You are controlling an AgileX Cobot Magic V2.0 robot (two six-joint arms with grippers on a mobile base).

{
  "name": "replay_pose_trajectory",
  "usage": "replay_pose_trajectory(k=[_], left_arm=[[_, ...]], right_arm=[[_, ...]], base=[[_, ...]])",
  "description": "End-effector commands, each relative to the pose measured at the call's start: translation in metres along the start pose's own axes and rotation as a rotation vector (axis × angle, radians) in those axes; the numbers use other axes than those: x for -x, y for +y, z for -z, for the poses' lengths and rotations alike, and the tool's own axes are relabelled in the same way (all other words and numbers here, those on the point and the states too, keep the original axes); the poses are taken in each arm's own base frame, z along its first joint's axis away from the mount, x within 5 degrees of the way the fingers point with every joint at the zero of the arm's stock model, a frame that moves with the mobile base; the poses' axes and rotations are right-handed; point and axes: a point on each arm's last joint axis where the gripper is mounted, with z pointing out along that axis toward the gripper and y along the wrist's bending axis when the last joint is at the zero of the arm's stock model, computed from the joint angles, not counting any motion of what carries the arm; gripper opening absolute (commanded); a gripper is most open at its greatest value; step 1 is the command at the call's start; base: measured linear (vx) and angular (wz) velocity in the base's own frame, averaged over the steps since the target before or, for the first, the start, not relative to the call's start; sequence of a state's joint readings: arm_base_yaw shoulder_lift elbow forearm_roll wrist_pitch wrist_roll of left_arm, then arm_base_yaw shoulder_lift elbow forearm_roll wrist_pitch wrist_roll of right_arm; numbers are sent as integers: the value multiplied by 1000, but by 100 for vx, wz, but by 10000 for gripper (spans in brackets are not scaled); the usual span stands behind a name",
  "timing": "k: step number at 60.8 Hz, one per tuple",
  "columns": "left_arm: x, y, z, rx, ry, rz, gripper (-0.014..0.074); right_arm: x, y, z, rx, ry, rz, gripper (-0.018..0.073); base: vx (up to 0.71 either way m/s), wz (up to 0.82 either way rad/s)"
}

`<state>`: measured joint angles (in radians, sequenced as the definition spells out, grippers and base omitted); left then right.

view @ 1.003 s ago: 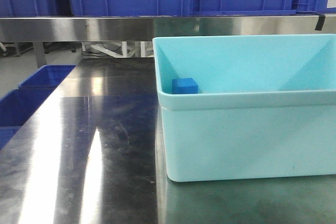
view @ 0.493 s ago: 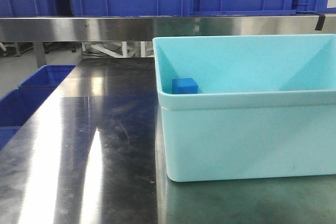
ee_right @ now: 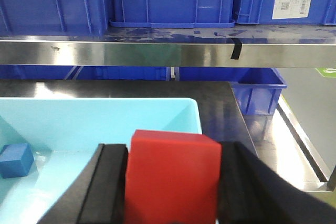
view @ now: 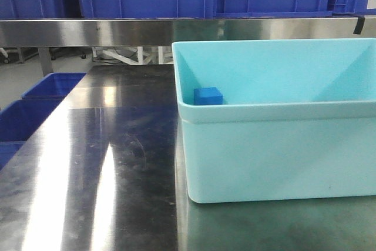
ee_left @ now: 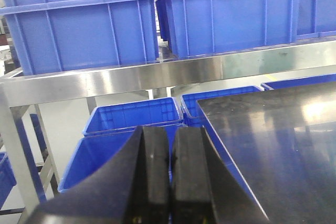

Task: Pick red cube and place on left shelf
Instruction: 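Turn the base away from the table holding the red cube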

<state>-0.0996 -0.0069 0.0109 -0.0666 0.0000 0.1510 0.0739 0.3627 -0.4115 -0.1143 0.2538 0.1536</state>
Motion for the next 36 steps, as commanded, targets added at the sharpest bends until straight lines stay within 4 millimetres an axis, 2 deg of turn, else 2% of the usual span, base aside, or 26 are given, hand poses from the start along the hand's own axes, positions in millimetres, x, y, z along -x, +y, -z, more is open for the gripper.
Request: replay_pose_trajectory(k=[1, 36], left_arm=[[0, 0, -1, 6, -53, -1, 106], [0, 0, -1, 6, -53, -1, 106]], right_arm=[[16, 1, 2, 6, -108, 12, 67], [16, 1, 2, 6, -108, 12, 67]], base=[[0, 0], [-7, 17]])
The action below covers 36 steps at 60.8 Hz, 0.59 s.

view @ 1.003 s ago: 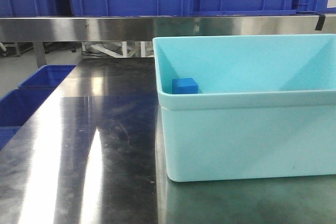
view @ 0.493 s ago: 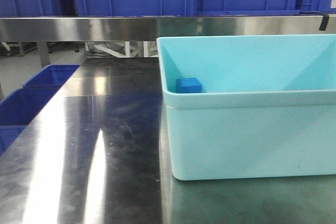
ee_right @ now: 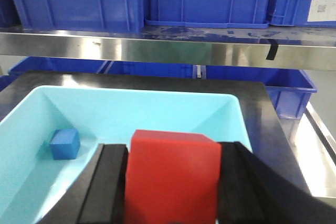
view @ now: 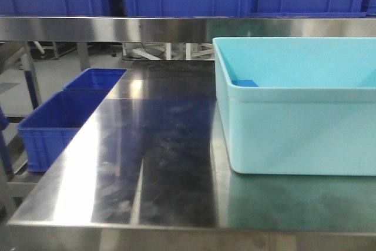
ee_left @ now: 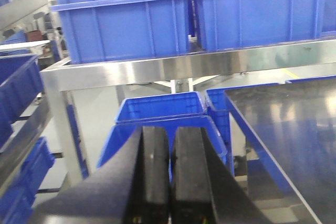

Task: Pick red cube and place on left shelf
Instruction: 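Turn the base away from the table holding the red cube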

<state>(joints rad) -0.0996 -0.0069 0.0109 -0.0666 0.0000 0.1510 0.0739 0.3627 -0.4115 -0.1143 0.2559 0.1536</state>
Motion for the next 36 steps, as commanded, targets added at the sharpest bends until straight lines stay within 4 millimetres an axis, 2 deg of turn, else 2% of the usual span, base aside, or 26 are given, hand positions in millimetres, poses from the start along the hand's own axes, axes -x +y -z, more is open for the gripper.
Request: replay_pose_trajectory(k=[1, 14, 36], left_arm=[[0, 0, -1, 6, -53, -1, 106], [0, 0, -1, 6, -53, -1, 106], [0, 0, -1, 6, -53, -1, 106]], right_arm=[[17, 1, 2, 6, -110, 12, 67], [17, 1, 2, 6, -110, 12, 67], [17, 1, 2, 6, -110, 12, 67]], base=[[-12, 13], [-14, 24], [-10, 39]])
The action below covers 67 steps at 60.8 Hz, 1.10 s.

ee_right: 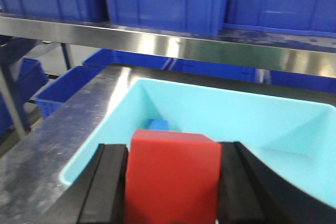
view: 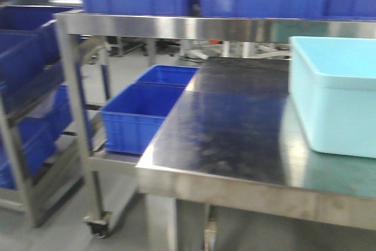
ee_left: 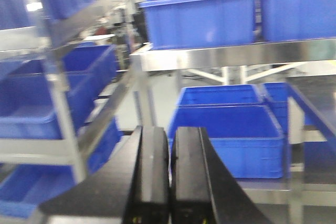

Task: Pick red cube and place on left shelf
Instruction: 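Turn the base away from the table holding the red cube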

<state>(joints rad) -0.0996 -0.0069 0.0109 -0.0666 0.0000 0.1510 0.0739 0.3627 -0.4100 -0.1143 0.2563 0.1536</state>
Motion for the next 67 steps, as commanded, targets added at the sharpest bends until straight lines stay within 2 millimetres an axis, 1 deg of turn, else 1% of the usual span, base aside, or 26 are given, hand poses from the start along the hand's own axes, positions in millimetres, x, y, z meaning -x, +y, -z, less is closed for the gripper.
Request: replay_pose_trajectory(k=[1, 9, 32, 67], left_arm=[[0, 0, -1, 6, -53, -1, 106], [0, 0, -1, 6, -53, -1, 106], [0, 0, -1, 6, -53, -1, 106], [0, 0, -1, 6, -53, -1, 106]], right_arm=[[17, 1, 2, 6, -112, 11, 67], [17, 1, 2, 6, -112, 11, 67], [17, 1, 2, 6, -112, 11, 67], [17, 1, 2, 6, -112, 11, 67]], base=[[-9, 52], [-11, 38], [-12, 62], [-16, 44]])
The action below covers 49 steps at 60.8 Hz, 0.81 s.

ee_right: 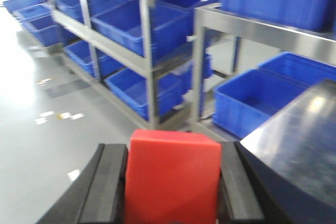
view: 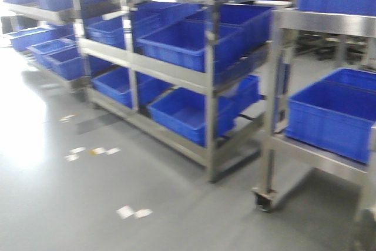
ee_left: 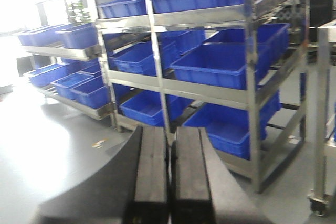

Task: Pick red cube and place on left shelf
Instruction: 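Turn the base away from the table holding the red cube, then drive the base down the aisle toward the crate shelving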

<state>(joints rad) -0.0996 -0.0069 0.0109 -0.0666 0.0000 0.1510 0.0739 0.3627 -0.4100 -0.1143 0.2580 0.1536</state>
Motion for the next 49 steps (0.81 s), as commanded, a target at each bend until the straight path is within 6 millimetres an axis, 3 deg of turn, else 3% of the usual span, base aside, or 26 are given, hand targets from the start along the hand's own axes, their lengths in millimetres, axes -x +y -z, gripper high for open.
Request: replay_pose_trajectory(k=[1, 49], left_arm=[[0, 0, -1, 6, -53, -1, 106], [0, 0, -1, 6, -53, -1, 106]], right_arm=[[17, 1, 2, 6, -114, 11, 67], [17, 1, 2, 6, -114, 11, 67]], base=[[-22, 33], [-21, 59]])
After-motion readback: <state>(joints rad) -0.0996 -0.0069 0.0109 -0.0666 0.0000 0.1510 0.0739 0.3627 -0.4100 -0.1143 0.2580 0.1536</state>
